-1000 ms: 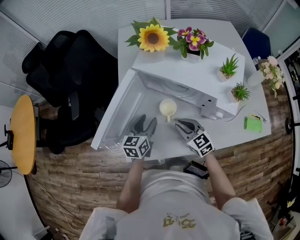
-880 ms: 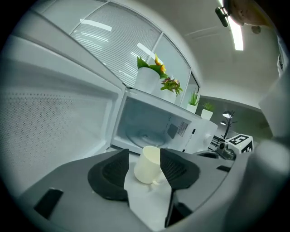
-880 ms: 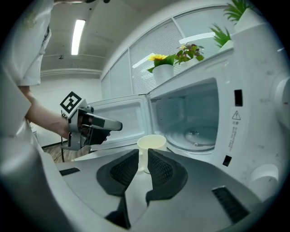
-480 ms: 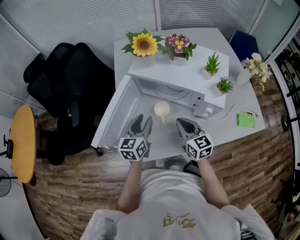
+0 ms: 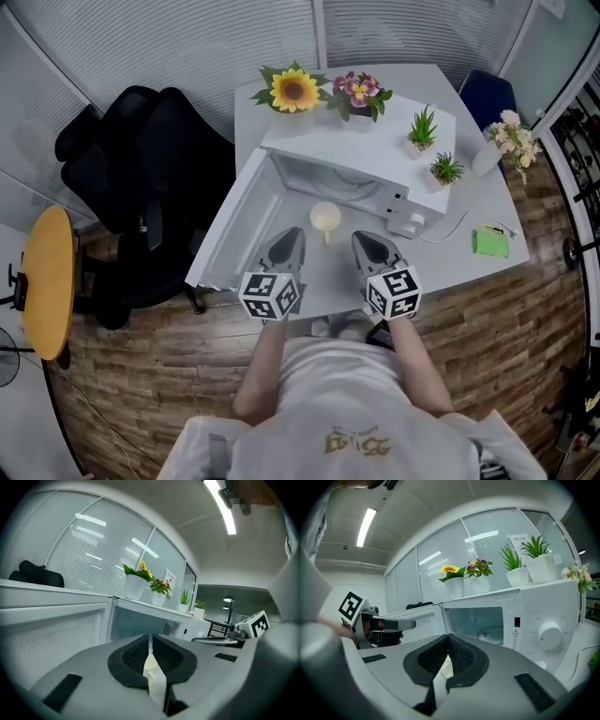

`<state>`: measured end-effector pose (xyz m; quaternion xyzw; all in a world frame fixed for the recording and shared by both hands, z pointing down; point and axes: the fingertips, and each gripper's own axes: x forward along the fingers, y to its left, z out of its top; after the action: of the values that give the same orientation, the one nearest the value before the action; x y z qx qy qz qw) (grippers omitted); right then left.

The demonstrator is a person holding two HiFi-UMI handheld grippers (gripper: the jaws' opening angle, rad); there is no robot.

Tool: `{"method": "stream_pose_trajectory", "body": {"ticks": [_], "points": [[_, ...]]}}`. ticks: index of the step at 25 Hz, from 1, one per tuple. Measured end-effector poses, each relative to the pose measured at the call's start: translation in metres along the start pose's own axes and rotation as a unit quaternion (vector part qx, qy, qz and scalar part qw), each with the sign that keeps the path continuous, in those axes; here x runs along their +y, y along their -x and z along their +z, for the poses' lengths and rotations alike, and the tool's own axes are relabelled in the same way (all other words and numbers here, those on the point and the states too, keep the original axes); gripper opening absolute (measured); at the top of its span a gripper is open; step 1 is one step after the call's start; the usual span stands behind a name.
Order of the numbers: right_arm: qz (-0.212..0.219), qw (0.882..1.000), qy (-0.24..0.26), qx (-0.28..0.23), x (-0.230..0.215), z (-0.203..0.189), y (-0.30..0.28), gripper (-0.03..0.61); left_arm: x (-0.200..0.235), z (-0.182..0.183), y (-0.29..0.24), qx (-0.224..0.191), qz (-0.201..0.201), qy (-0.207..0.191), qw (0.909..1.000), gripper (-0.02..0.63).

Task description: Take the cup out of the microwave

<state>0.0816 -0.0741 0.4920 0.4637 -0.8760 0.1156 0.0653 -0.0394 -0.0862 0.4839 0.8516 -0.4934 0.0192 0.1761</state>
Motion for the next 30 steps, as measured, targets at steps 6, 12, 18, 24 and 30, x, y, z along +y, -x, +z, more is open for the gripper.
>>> {"method": "stream_pose_trajectory", "body": {"ticks": [6,12,18,24,30], "points": [[-0.046,0.999,0.028,-0.010,-0.004,0.011,0.002,0.012,0.011,-0.003,0.010,0.014,0.024,0.000,0.9996,0.012],[-0.049,0.998,0.035,-0.010,0.001,0.012,0.001,0.012,0.015,-0.004,0.013,0.015,0.027,0.001,0.9995,0.012],[-0.044,0.999,0.031,-0.003,0.004,0.006,-0.002,0.012,0.018,-0.005,0.015,0.014,0.027,-0.002,0.9995,0.012],[-0.034,0.999,0.025,0.010,0.009,-0.003,-0.007,0.012,0.028,-0.007,0.017,0.016,0.033,0.008,0.9993,0.012],[-0.023,1.000,0.014,0.007,0.011,-0.004,-0.009,0.012,0.029,-0.009,0.014,0.020,0.028,0.011,0.9994,0.012]]}}
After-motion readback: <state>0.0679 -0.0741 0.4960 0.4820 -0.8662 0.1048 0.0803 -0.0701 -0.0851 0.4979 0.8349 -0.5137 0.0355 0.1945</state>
